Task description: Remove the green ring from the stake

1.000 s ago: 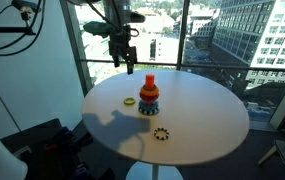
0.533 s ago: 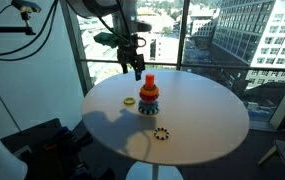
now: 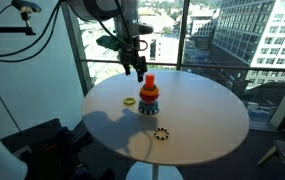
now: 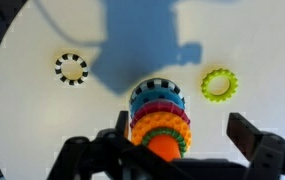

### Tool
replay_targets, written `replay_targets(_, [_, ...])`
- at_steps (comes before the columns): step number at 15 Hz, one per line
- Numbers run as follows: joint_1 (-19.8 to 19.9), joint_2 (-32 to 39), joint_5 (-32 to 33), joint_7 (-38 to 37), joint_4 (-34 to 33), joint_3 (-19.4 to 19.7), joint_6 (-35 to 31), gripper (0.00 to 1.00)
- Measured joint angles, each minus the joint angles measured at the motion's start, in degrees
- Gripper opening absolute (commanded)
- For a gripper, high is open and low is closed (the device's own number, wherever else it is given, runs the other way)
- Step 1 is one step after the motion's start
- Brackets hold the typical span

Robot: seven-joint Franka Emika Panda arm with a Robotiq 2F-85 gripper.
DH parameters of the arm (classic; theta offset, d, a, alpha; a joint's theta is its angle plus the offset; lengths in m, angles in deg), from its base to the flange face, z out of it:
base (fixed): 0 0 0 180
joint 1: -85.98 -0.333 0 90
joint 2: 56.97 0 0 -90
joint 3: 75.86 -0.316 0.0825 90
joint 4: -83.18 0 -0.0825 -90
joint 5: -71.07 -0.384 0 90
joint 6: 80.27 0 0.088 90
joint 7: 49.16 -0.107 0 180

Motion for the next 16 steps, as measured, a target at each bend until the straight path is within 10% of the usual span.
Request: replay_targets(16, [0.1,11.8,2.5,-6.6,-2.2,0.3,-16.6,1.0])
